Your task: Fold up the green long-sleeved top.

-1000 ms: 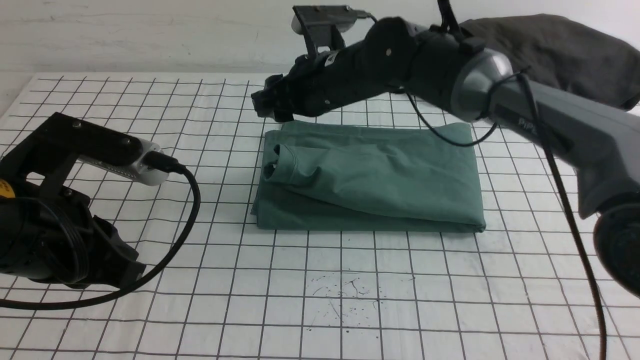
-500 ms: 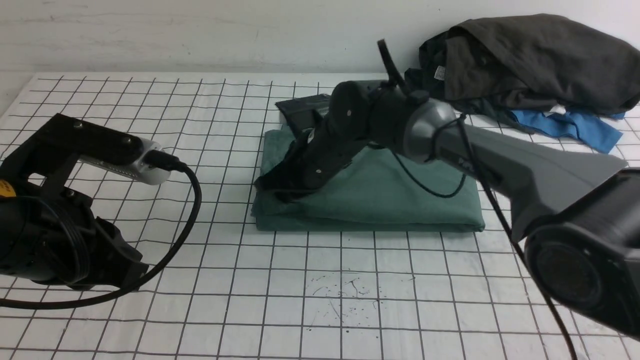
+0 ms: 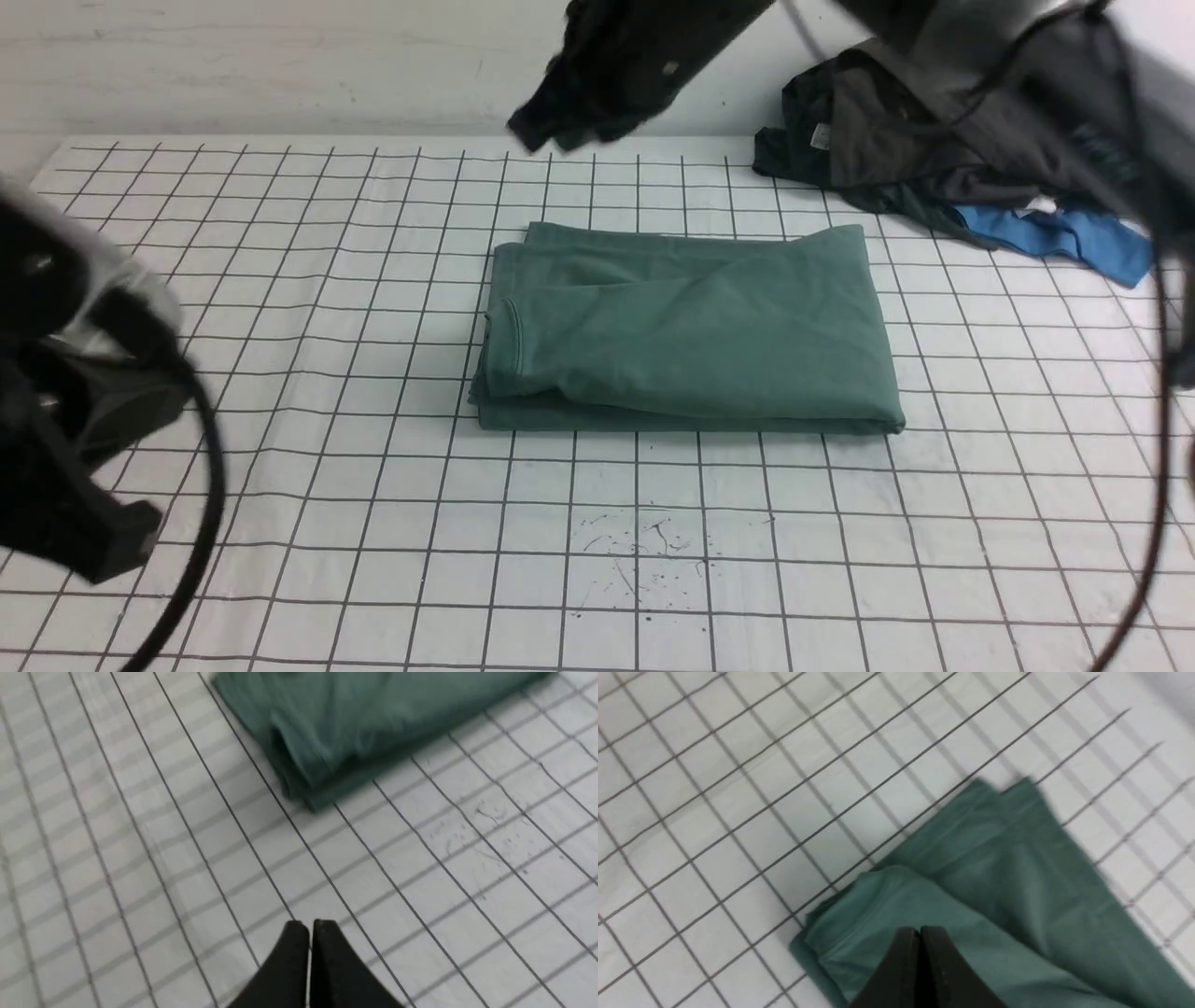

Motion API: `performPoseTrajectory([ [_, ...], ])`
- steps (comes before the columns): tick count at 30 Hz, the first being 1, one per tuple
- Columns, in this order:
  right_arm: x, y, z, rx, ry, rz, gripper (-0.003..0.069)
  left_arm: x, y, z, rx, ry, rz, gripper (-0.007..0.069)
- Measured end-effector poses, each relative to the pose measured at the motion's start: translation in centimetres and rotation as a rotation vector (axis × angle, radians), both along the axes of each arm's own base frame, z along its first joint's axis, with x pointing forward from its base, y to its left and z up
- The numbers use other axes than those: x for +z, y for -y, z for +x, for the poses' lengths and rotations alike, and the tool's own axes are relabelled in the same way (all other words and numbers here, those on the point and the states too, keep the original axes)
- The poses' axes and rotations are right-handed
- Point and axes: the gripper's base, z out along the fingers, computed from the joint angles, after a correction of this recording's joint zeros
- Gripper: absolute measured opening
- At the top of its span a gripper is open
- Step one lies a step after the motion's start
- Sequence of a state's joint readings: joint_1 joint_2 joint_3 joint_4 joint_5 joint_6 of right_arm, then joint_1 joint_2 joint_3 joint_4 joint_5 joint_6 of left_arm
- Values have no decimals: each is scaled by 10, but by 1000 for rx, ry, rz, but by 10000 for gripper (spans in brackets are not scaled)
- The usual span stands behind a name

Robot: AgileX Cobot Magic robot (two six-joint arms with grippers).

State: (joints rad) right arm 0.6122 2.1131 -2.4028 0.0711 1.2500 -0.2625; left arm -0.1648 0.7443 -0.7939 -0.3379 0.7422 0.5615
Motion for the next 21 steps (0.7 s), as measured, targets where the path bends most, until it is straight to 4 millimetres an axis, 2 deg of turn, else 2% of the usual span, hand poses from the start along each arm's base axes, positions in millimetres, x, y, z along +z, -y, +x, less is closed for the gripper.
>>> performPoseTrajectory([
  [1, 24, 14, -12, -27, 46, 9, -13, -2, -3, -11, -2, 65, 8, -7],
  [3, 50, 33, -32, -59, 84, 17, -13, -10, -6, -26, 11, 143, -15, -7],
  [4, 54, 38, -36, -64, 88, 16, -13, -13, -6, -29, 15, 155, -22, -7],
  [5, 64, 56, -54, -87, 95, -9, -13, -25, -8, -39, 37, 204, -65, -7],
  [7, 65, 66, -64, -98, 88, -29, -13, -35, -9, -42, 49, 216, -90, -7],
  [8, 60, 78, -78, -114, 66, -64, -13, -47, -10, -47, 69, 236, -130, -7],
  [11, 31, 101, -106, -137, -26, -158, -13, -64, -15, -54, 130, 324, -215, -7],
  [12, 31, 101, -106, -137, -26, -158, -13, -66, -15, -55, 136, 325, -225, -7],
  [13, 6, 111, -121, -140, -99, -208, -13, -68, -18, -57, 171, 382, -268, -7],
  [14, -3, 114, -126, -139, -124, -225, -13, -70, -19, -57, 183, 394, -281, -7],
  [15, -25, 121, -138, -138, -192, -259, -13, -71, -21, -59, 203, 423, -303, -7],
  [17, -50, 129, -152, -135, -261, -278, -13, -72, -22, -60, 217, 445, -317, -7],
  [18, -69, 134, -164, -131, -285, -265, -13, -73, -23, -61, 222, 453, -325, -7],
  [21, -95, 143, -182, -128, -255, -201, -13, -73, -23, -61, 222, 453, -331, -7],
])
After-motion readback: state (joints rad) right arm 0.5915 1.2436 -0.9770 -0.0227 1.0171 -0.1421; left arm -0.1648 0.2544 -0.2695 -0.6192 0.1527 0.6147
